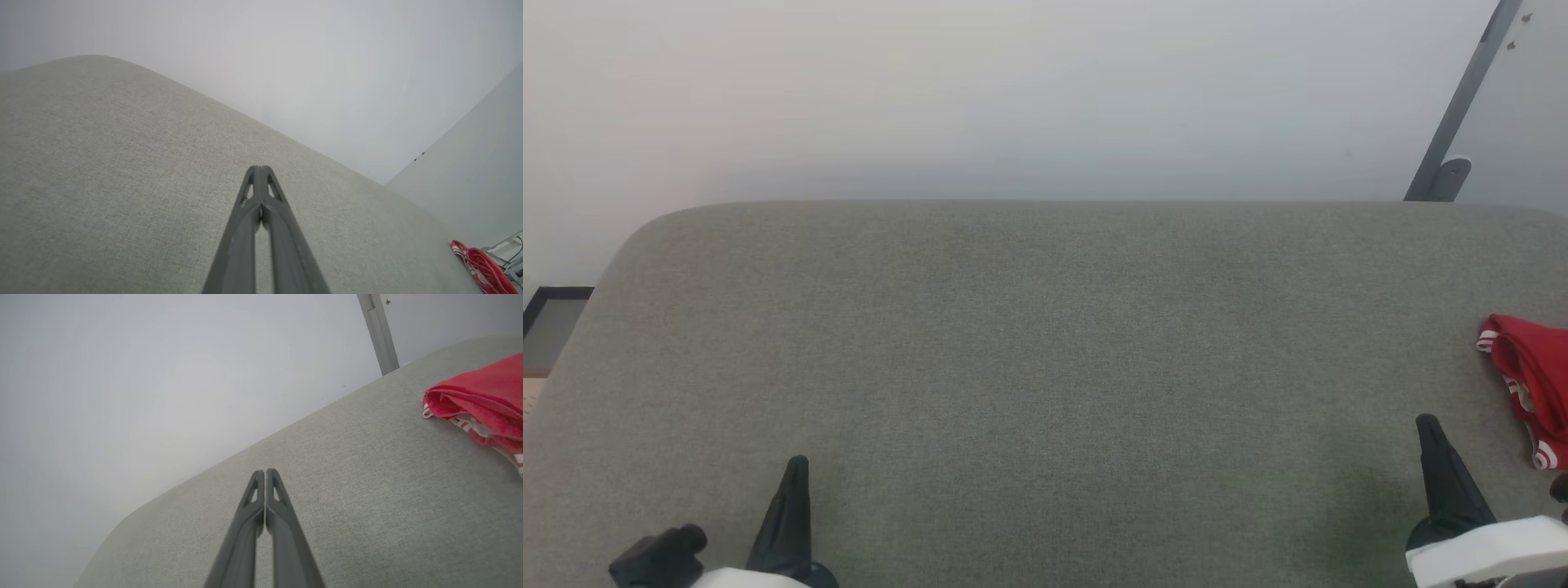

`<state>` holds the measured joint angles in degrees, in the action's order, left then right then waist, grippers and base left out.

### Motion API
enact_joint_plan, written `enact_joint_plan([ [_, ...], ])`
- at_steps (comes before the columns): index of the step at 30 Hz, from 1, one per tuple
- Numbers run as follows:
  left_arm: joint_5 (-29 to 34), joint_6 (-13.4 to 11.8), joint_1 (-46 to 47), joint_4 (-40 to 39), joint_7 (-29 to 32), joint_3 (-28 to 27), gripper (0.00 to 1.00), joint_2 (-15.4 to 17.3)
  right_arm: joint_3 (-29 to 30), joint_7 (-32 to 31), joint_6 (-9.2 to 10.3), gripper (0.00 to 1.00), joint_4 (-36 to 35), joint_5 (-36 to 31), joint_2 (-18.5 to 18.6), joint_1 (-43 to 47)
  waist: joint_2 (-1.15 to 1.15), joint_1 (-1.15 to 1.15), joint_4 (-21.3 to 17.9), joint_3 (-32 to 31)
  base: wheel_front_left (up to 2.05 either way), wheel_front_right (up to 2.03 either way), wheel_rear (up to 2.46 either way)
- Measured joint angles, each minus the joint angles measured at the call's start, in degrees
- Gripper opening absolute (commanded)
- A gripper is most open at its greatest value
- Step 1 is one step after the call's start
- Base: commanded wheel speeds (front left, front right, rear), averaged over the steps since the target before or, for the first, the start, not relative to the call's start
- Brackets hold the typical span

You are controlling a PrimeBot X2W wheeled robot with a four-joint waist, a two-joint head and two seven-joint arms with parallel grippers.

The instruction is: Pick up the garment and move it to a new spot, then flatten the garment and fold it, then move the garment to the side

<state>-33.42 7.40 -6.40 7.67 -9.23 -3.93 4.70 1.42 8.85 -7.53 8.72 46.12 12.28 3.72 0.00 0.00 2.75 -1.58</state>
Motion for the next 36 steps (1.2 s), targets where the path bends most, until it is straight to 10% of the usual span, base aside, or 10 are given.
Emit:
enact_joint_plan([
  [36, -27.4, 0.0, 5.5, 2.9, 6.8, -0.8, 0.00, -0.7, 2.3, -6.9, 0.01, 0.00, 2.5, 21.2, -4.2, -4.3, 0.00, 0.00, -1.0, 0.6, 0.00, 0.00, 0.00],
])
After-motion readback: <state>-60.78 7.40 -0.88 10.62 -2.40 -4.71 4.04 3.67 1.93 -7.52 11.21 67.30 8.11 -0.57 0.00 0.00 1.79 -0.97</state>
